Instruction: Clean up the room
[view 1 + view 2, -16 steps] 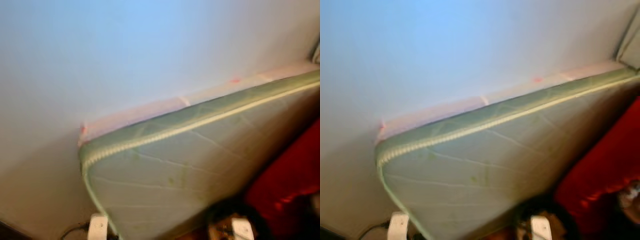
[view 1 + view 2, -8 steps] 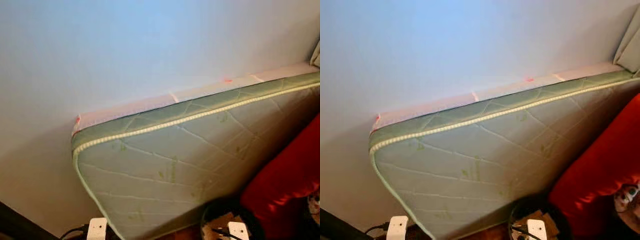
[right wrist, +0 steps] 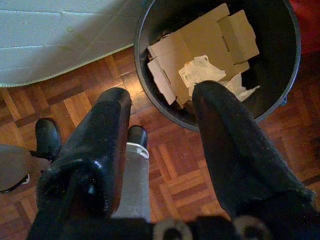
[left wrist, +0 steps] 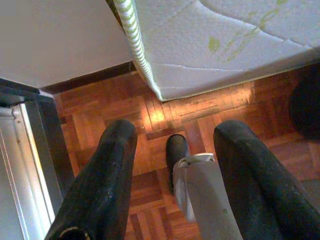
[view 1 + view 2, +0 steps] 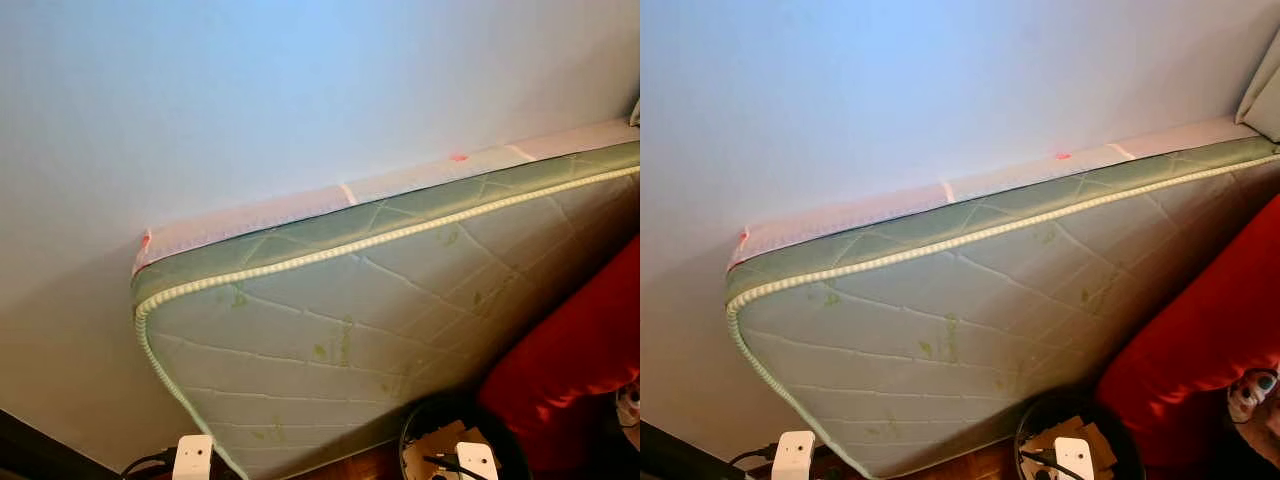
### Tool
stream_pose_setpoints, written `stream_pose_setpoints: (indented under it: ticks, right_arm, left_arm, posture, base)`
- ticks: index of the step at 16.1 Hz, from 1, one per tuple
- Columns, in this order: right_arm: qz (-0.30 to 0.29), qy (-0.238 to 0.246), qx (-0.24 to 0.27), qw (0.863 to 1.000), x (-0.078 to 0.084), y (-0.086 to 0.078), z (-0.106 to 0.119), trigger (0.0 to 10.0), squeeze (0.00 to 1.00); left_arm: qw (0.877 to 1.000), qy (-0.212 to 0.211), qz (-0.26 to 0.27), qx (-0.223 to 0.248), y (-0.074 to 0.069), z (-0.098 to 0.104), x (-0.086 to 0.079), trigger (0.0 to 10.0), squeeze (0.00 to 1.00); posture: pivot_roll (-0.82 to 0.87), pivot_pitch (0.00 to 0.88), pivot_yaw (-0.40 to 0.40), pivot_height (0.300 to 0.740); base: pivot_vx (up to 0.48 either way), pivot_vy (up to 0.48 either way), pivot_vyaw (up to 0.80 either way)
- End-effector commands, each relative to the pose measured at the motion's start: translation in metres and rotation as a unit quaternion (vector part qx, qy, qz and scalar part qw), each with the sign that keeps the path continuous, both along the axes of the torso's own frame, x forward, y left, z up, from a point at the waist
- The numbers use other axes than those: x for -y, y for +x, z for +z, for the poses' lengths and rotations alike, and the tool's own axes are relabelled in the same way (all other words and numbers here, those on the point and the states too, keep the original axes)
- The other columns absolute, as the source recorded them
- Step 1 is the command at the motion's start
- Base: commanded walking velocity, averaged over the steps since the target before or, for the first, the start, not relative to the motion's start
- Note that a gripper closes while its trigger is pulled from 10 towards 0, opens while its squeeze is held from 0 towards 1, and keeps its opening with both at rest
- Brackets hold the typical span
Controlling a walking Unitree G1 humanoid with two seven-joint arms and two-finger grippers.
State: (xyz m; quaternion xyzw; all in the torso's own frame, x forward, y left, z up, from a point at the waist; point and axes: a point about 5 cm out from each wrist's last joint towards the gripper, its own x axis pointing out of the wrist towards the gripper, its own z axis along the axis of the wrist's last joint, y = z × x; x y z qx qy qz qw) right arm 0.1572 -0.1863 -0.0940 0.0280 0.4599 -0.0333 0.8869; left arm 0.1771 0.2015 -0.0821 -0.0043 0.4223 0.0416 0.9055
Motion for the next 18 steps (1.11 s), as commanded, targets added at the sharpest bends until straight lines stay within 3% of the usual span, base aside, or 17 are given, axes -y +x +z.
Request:
stream_pose_setpoints:
  ticks: [1,13,18]
  right_arm:
    - [-0.034,0.019,0.029,0.999,0.009,0.0649,0.0308,10.0,0.0]
    - [-0.023,0.016,0.019,0.999,0.0093,0.064,0.0301,10.0,0.0]
    - [-0.024,0.017,0.019,0.999,0.0091,0.064,0.0301,10.0,0.0]
  left_arm:
    - [1.0,0.016,0.018,-0.019,0.0433,0.0189,-0.0007,10.0,0.0]
    - [1.0,0.007,0.016,-0.013,0.0438,0.0191,0.0008,10.0,0.0]
    - [1.0,0.006,0.02,-0.011,0.0439,0.0193,0.0005,10.0,0.0]
  posture:
    - [0.02,0.0,0.016,0.74]
    - [0.01,0.0,0.015,0.74]
    - [0.01,0.0,0.016,0.74]
  base:
    - [0.0,0.0,0.0]
    - [0.0,0.0,-0.77]
    - [0.0,-0.244,-0.76]
